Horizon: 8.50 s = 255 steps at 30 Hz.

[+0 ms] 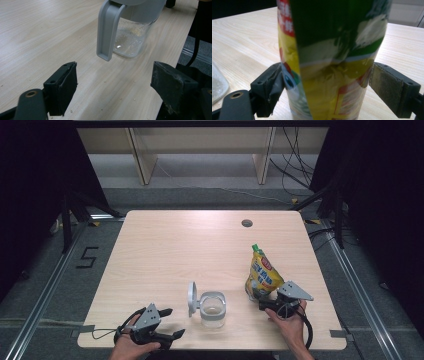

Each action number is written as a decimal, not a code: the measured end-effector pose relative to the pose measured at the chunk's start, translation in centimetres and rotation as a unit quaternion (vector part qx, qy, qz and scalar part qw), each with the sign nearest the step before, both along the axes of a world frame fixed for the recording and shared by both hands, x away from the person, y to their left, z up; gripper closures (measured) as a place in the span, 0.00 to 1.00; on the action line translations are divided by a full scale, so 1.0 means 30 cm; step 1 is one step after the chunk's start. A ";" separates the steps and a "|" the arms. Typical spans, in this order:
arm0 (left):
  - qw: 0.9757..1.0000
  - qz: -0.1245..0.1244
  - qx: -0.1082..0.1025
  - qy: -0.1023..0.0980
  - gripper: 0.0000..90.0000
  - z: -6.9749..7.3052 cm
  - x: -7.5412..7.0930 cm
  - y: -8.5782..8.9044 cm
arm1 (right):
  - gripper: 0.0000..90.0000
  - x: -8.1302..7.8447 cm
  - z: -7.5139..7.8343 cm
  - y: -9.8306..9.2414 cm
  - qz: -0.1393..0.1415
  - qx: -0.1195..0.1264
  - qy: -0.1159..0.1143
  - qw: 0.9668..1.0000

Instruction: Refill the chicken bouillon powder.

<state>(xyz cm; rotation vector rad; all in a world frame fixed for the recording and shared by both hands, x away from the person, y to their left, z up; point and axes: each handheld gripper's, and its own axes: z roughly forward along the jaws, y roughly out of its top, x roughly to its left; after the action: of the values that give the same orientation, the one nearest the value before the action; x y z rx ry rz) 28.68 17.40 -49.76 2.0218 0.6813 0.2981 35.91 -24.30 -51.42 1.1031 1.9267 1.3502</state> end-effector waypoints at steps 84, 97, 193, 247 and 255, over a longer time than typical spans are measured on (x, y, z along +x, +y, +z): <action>1.000 0.000 -0.006 0.005 0.23 0.006 -0.005 0.004 | 0.47 0.040 0.037 -0.009 0.027 0.018 -0.040 0.999; 1.000 0.001 -0.010 0.005 0.23 0.001 -0.007 -0.003 | 0.40 0.072 0.003 -0.003 0.028 0.017 -0.081 0.996; 1.000 0.009 -0.012 0.010 0.23 -0.004 -0.002 0.001 | 0.53 -0.348 0.213 0.234 0.146 -0.629 -0.358 0.674; 1.000 0.010 -0.006 0.015 0.23 -0.009 0.004 0.003 | 0.58 -0.318 0.304 0.263 0.196 -0.712 -0.400 0.543; 1.000 0.011 -0.001 0.015 0.23 -0.009 0.004 0.002 | 0.58 -0.316 0.318 0.261 0.203 -0.733 -0.395 0.515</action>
<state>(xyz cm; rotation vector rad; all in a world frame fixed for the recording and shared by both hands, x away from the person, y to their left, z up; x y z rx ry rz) 28.81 17.44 -50.02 2.0213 0.7219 0.2792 26.42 -16.47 -41.89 -0.7571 1.6386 -0.1148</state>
